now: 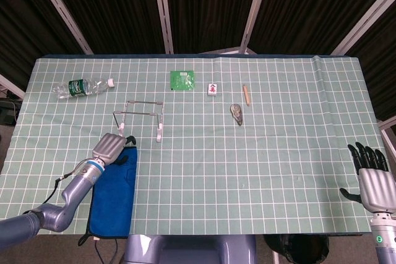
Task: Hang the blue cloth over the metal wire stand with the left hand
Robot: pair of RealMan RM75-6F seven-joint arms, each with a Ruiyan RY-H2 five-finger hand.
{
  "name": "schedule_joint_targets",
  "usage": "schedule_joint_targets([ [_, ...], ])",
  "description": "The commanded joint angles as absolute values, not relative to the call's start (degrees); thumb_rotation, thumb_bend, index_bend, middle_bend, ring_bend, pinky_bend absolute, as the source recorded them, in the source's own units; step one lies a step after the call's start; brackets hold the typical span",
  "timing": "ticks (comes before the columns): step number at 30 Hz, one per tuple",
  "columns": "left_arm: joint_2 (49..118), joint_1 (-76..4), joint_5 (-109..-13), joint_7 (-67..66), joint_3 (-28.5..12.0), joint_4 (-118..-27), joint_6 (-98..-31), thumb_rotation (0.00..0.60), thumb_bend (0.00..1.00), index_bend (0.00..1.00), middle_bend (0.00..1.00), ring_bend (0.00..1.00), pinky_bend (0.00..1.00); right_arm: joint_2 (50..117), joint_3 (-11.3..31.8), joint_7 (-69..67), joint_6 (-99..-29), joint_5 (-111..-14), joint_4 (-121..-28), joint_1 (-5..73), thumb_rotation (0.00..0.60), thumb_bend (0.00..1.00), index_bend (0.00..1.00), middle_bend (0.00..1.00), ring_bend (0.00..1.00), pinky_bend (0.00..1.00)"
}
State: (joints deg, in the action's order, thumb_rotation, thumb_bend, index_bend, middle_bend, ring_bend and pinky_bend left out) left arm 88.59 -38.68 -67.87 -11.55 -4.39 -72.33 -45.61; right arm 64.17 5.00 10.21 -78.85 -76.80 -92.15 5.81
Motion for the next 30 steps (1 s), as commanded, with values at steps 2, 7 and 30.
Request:
schedule_joint_targets([
  [2, 88.9, -38.7, -68.2, -11.9, -4.2, -71.9, -46.0, 0.600, 0.42, 0.34, 0.91, 0.92, 1.00, 64.2, 5.0, 10.2, -78.8, -76.8, -92.2, 5.8, 0.600, 0.00, 0.00, 0.00, 0.00, 0.00],
  [7, 89.2, -38.8, -68.6, -11.8, -4.1, -72.1, -46.3, 0.600, 0.42, 0.40, 0.91, 0.92, 1.00, 64.1, 4.9, 10.1, -78.9, -76.8, -92.2, 5.8, 0.600, 0.00, 0.00, 0.00, 0.00, 0.00],
  [30, 88.4, -38.3, -69.9, -10.9, -3.5, -73.2, -47.4, 0.600, 0.47, 0.57, 0.91, 0.92, 1.00, 64.1, 4.7, 10.3, -79.2, -77.1, -92.4, 5.7, 0.600, 0.00, 0.00, 0.00, 0.00, 0.00],
])
